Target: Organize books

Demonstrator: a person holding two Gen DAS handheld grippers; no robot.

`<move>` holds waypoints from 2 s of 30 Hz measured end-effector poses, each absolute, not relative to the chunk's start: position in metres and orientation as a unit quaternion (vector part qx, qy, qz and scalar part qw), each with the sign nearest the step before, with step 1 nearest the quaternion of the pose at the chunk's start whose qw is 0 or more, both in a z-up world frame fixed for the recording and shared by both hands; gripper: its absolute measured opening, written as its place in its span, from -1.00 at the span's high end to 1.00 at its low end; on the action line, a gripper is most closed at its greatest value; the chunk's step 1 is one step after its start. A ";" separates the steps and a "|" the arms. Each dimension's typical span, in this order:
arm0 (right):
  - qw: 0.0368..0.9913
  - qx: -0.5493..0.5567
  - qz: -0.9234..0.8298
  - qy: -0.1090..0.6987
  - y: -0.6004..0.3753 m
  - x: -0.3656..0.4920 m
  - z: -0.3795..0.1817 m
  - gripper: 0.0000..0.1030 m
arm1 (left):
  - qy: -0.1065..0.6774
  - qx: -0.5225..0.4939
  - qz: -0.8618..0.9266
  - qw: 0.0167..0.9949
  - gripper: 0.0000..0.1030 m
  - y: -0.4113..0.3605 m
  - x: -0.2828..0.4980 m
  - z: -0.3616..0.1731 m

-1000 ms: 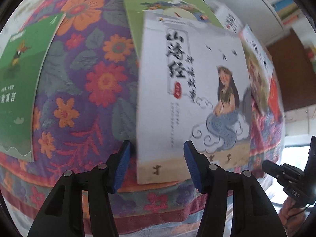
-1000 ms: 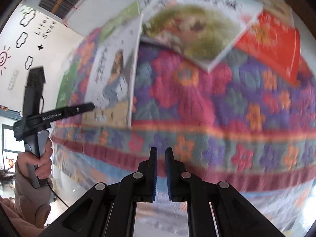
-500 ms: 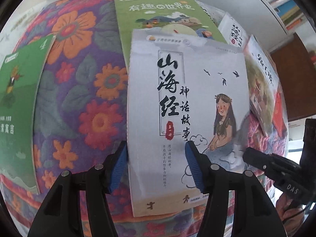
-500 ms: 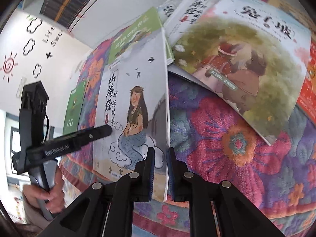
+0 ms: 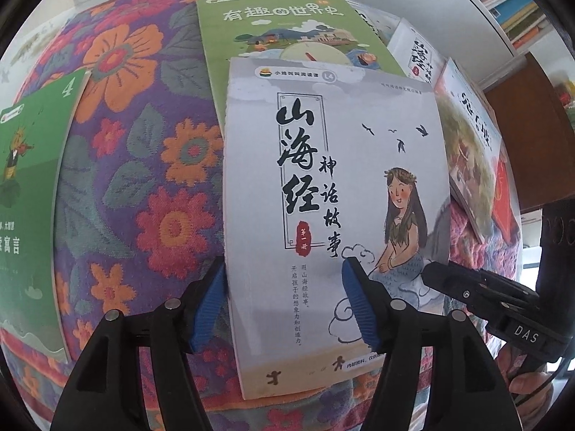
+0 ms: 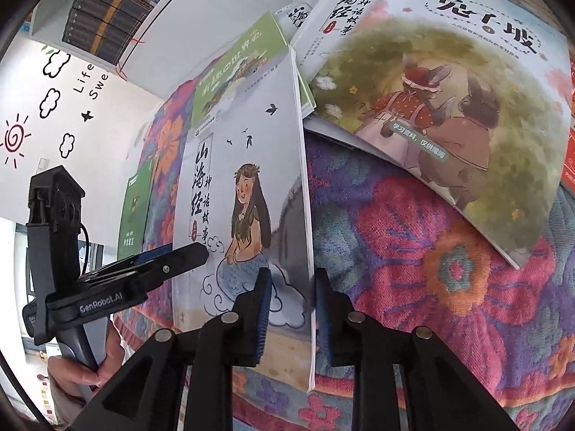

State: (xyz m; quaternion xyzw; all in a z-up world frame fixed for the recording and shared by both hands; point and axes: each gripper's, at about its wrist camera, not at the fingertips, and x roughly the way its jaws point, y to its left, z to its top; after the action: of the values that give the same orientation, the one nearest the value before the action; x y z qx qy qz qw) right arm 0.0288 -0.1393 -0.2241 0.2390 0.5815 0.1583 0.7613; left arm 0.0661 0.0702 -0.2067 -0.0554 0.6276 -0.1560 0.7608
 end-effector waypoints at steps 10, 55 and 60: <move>0.790 0.154 0.162 0.571 -0.118 0.026 -0.213 0.49 | 0.609 -0.025 -0.160 0.777 -0.16 0.064 0.055 -0.202; 0.774 0.140 0.225 0.576 -0.127 0.017 -0.184 0.84 | 0.663 -0.072 -0.210 0.715 0.46 0.055 0.075 -0.196; 0.780 0.141 0.235 0.563 -0.127 0.011 -0.172 0.83 | 0.652 -0.053 -0.217 0.725 0.46 0.052 0.070 -0.178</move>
State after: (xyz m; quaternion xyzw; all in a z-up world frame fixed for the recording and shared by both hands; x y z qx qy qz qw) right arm 0.0115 -0.1267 -0.1724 0.1408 0.5633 0.2349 0.7795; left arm 0.0704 0.0518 -0.1784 -0.0532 0.6520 -0.2167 0.7247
